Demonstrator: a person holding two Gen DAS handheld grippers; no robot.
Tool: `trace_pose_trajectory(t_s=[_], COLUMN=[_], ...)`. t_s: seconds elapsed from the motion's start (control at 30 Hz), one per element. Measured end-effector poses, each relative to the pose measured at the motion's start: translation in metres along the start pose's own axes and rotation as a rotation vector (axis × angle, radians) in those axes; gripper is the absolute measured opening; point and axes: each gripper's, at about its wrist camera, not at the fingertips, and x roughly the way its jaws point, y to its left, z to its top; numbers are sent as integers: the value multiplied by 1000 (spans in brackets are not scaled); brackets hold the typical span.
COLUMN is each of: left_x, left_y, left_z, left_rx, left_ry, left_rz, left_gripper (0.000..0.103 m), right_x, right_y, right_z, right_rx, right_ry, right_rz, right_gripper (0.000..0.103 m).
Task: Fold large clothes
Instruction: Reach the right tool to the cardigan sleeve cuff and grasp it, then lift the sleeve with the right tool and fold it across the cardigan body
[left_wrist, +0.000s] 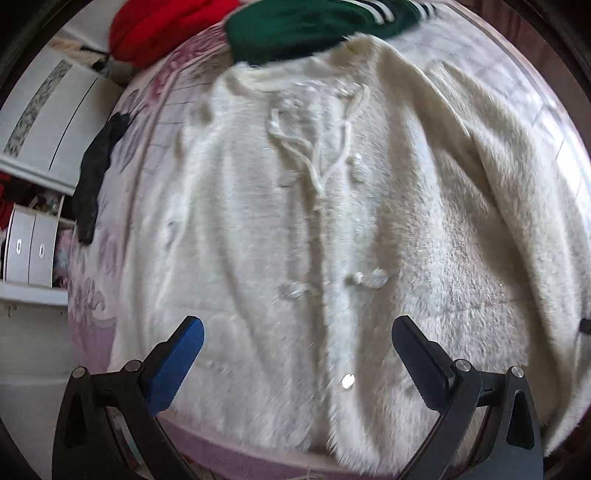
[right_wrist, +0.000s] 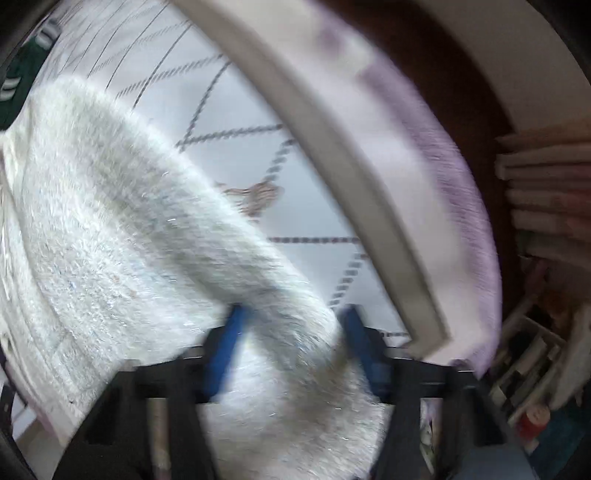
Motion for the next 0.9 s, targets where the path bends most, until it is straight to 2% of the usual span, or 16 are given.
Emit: trace_pose_trajectory(t_s=[0.03,0.07,0.23,0.3,0.37,0.47,0.53,0.6,0.63,0.7,0.77,0.8,0.9], left_x=[4,6,7,4,-2,-12,-15,-14,-12,-7,0,3,11], left_y=[-6,-10,-30,-39,-50,-65,-75,-85,-89,-97,-103,-105,-107], left_z=[1,3,17,23,25,24,23,19,19,18,19,20,24], left_rx=[19,30,50,59,70,94,113,131,139,140,146,145,142], left_ry=[-6,-11,-24,-26,-29,-20,-14,-4,6,27,37,37,37], left_rz=[0,0,-43,-58,-77,-112,-124,-130,-130,-134,-120,-115,-97], left_gripper=[103,103,103,103,103,103,103,103,103,103,103,103,103], right_x=[-1,-5,-22,-20,-25,-47,-64,-59,-44,-11,30,42,57], right_y=[3,6,-23,-33,-42,-67,-83,-93,-95,-82,-81,-76,-82], right_z=[2,3,37,53,55,24,-10,-49,-68,-101,-123,-131,-140], right_rx=[-19,-34,37,50,86,222,328,458,536,641,775,829,951], right_ry=[-21,-44,-200,-206,-191,-210,-197,-140,-85,8,38,20,-140], right_rz=[-3,-9,-140,-123,-58,102,228,412,518,652,704,726,797], right_gripper=[15,11,11,15,35,54,55,62,62,62,62,62,61])
